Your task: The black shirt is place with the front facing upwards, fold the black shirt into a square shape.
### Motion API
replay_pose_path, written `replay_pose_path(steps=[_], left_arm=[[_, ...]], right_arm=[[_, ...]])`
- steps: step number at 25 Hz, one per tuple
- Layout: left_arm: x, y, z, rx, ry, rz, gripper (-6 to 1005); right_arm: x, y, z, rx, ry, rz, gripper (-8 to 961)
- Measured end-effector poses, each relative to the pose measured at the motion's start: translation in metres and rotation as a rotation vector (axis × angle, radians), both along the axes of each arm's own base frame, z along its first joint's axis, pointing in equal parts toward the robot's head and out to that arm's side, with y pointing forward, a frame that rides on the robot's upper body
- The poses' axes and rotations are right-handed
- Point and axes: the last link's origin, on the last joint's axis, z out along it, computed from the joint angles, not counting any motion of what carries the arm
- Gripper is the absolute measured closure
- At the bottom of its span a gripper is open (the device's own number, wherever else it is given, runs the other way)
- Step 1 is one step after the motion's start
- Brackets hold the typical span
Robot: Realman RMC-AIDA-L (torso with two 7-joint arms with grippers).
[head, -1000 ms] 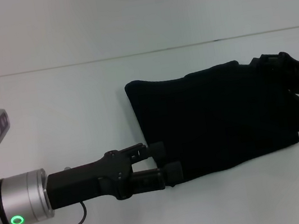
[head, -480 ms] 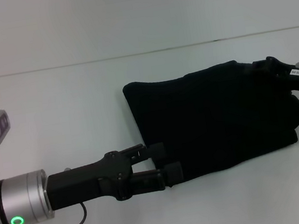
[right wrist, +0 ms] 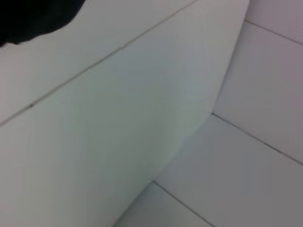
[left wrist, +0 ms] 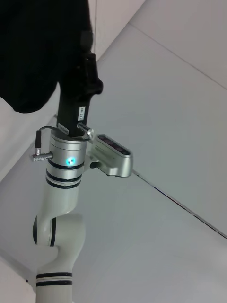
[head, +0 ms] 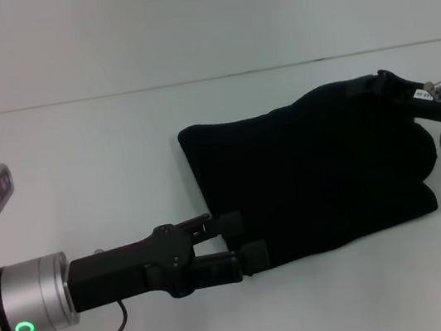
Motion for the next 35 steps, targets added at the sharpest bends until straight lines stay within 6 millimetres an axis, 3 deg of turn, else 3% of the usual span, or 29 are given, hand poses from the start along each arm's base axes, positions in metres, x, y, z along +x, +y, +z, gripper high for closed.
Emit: replay_pose_path(steps=[9, 22, 35], left_arm=[[0.0, 0.0, 0.0, 0.002, -0.003, 0.003, 76], [0.001, 0.001, 0.0, 0.0, -0.005, 0.003, 77], [0.001, 0.001, -0.001, -0.004, -0.005, 0.005, 77]], right_arm=[[-0.019, 0.004, 0.002, 0.027, -0.089, 0.182, 894], [0.019, -0.005, 0.012, 0.067, -0.154, 0.066, 853], [0.03, -0.007, 0.011, 0.09, -0.172, 0.006, 812]])
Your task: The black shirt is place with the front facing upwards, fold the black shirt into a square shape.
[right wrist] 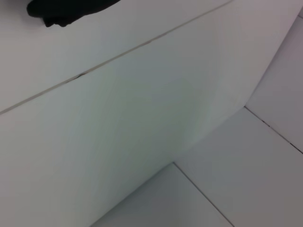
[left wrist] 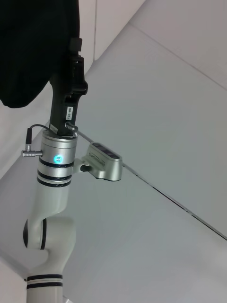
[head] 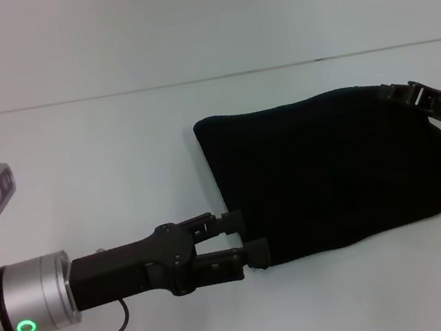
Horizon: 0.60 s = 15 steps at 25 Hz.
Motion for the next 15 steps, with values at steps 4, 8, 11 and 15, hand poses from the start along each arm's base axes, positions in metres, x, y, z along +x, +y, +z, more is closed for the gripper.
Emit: replay_pose_path(steps=[4, 8, 11, 15], left_arm=[[-0.001, 0.0, 0.0, 0.002, -0.002, 0.004, 77], [-0.001, 0.0, 0.001, 0.001, -0.006, 0.011, 77], [-0.001, -0.001, 0.0, -0.008, -0.012, 0.021, 77], [-0.001, -0.002, 0.001, -0.018, -0.021, 0.029, 77]], right_arm=[[0.004, -0.004, 0.003, 0.03, -0.001, 0.015, 799], [0.015, -0.011, 0.008, 0.059, 0.011, -0.012, 712], [0.031, -0.021, 0.016, 0.097, 0.038, -0.06, 505], [0.042, -0.039, 0.034, 0.188, 0.078, -0.018, 306]])
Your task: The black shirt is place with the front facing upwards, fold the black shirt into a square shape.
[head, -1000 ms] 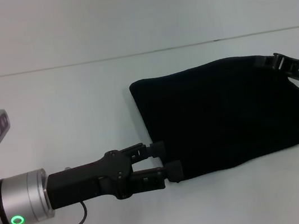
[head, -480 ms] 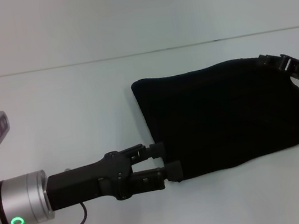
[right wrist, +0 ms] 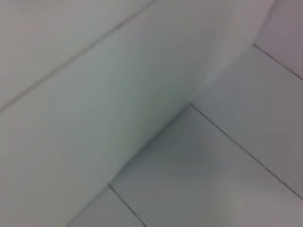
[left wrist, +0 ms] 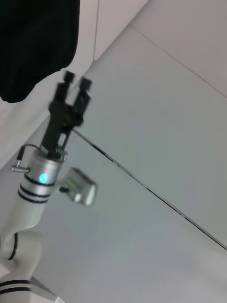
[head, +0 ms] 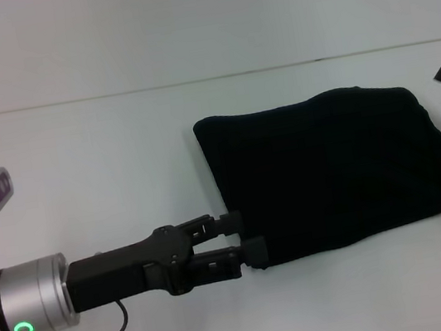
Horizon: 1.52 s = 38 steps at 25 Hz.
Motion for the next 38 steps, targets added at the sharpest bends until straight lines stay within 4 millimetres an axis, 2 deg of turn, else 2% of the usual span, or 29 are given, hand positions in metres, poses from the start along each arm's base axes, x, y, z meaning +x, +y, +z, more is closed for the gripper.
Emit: replay_pose_path(steps=[3, 6, 11, 16, 26, 35, 38], left_arm=[[0.0, 0.0, 0.0, -0.009, -0.004, 0.007, 77], [0.001, -0.001, -0.001, -0.013, -0.007, 0.01, 77], [0.001, -0.003, -0.003, -0.022, -0.018, 0.016, 77], [0.001, -0.003, -0.004, -0.028, -0.024, 0.023, 77], [0.001, -0.003, -0.005, -0.033, -0.024, 0.035, 77], [0.0, -0.002, -0.004, -0.028, -0.025, 0.041, 77], [0.0, -0.002, -0.004, -0.025, -0.027, 0.044, 77]], right_arm=[[-0.016, -0.008, 0.003, 0.037, -0.068, 0.182, 206], [-0.036, -0.01, -0.007, 0.025, -0.17, 0.355, 105], [-0.056, -0.011, -0.044, -0.073, -0.345, 0.53, 106], [-0.044, -0.02, -0.062, -0.117, -0.428, 0.516, 107], [-0.013, -0.037, -0.062, -0.124, -0.489, 0.41, 108], [-0.009, -0.044, -0.061, -0.111, -0.503, 0.416, 109], [-0.015, -0.049, -0.056, -0.066, -0.489, 0.485, 110]])
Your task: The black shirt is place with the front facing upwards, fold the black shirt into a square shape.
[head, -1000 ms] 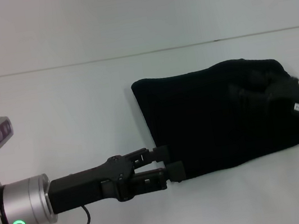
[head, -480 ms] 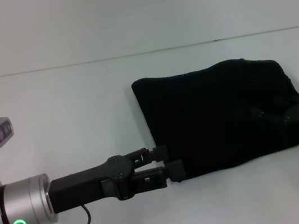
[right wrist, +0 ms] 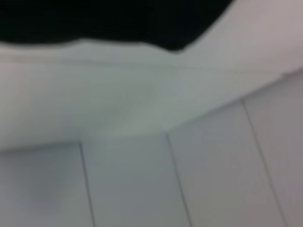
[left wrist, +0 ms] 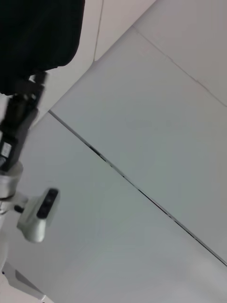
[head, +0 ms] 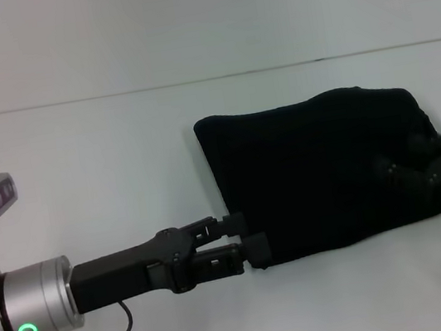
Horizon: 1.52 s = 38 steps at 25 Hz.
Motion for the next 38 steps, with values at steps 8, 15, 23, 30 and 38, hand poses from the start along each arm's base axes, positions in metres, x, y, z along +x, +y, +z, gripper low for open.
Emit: replay_pose_path(steps=[8, 15, 23, 30, 38], left_arm=[[-0.001, 0.001, -0.001, 0.005, 0.005, 0.011, 77], [-0.001, 0.004, 0.0, 0.015, -0.006, 0.035, 77], [-0.005, 0.01, 0.0, 0.024, -0.002, 0.094, 77], [-0.009, 0.022, -0.002, 0.006, 0.014, 0.211, 76], [-0.018, 0.064, 0.0, -0.028, 0.094, 0.5, 77]], right_arm=[[-0.031, 0.029, -0.007, 0.093, -0.014, 0.093, 111], [-0.035, 0.055, -0.029, 0.039, -0.111, -0.021, 111], [-0.017, 0.046, -0.034, 0.022, -0.142, -0.101, 108], [-0.024, 0.039, -0.022, 0.058, -0.067, -0.016, 108], [-0.026, -0.001, -0.003, 0.121, -0.007, 0.196, 108]])
